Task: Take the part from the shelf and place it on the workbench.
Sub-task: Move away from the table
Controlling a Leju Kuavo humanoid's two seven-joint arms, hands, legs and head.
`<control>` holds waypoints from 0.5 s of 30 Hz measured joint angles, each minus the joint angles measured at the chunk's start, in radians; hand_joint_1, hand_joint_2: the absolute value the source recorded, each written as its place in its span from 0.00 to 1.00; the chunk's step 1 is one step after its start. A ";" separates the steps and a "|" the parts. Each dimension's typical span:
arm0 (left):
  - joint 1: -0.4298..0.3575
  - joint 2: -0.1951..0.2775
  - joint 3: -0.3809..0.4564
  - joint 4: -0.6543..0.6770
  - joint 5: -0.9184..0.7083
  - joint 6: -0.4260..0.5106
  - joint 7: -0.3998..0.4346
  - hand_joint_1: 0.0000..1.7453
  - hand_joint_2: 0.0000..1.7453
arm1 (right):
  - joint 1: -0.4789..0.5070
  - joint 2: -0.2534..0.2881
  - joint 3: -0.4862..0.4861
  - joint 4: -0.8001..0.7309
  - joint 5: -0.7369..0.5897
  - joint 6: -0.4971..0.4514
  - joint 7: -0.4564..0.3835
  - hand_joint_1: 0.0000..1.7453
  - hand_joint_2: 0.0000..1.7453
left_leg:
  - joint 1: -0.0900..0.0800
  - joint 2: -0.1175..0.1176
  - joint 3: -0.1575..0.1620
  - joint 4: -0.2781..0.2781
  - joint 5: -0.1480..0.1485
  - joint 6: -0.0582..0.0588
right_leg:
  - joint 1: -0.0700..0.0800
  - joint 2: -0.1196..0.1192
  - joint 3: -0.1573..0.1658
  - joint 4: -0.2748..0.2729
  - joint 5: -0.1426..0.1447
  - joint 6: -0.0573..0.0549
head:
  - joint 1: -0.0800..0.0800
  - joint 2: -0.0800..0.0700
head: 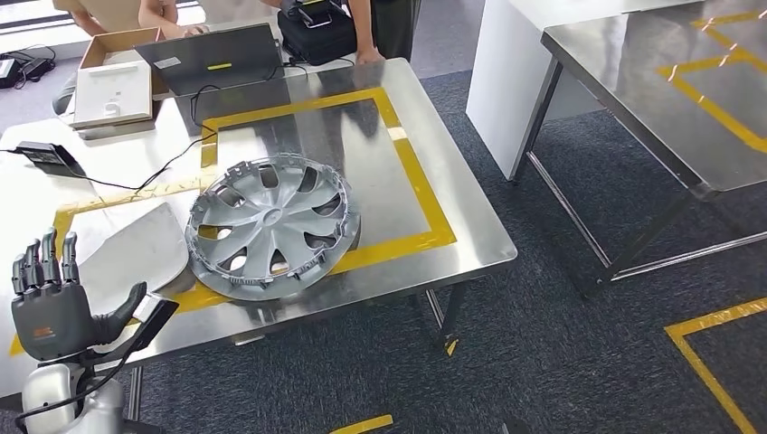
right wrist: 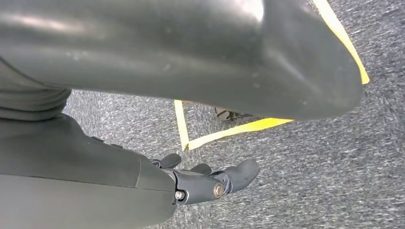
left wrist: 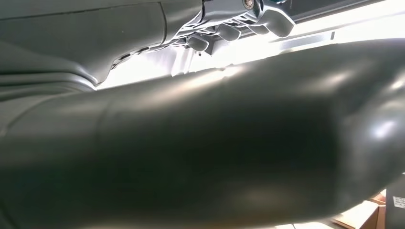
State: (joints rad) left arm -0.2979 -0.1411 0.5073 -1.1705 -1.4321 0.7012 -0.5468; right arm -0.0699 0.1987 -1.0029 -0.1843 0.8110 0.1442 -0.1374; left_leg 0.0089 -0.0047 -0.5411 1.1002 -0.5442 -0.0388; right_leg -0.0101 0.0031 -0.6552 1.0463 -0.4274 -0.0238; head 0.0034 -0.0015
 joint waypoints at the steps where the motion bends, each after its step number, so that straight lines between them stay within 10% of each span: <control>1: -0.001 0.000 0.000 -0.001 -0.002 0.000 0.001 0.00 0.00 | 0.000 0.000 0.000 0.000 0.000 0.000 0.001 0.00 0.00 | -0.003 -0.001 0.030 -0.049 0.003 0.005 | 0.001 0.000 -0.002 -0.001 0.007 0.006 | 0.001 0.000; 5: -0.003 0.001 0.000 -0.002 -0.008 0.000 0.013 0.00 0.00 | 0.001 0.002 0.000 0.000 0.000 0.003 0.002 0.00 0.00 | -0.006 0.000 0.031 -0.082 0.019 0.033 | -0.001 0.002 -0.007 -0.005 0.023 0.031 | 0.002 0.000; 11: -0.002 0.000 0.000 -0.001 -0.020 0.000 0.031 0.00 0.00 | 0.001 0.004 0.000 0.000 -0.003 0.003 0.002 0.00 0.00 | -0.002 0.008 -0.037 -0.079 0.078 0.056 | -0.003 0.001 -0.074 0.256 -0.167 0.057 | 0.007 0.000; 15: -0.002 0.000 -0.001 0.000 -0.022 0.000 0.034 0.00 0.00 | -0.001 0.004 0.000 0.000 -0.004 0.003 0.003 0.00 0.00 | -0.003 0.009 -0.083 -0.067 0.106 0.047 | 0.004 0.001 0.078 0.085 -0.102 0.040 | 0.014 0.000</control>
State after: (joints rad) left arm -0.2995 -0.1411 0.5065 -1.1707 -1.4541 0.7012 -0.5132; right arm -0.0711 0.2024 -1.0033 -0.1843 0.8068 0.1474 -0.1349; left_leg 0.0055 0.0038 -0.6237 1.0336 -0.4378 0.0080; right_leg -0.0065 0.0045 -0.5769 1.1315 -0.5295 0.0159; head 0.0173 -0.0015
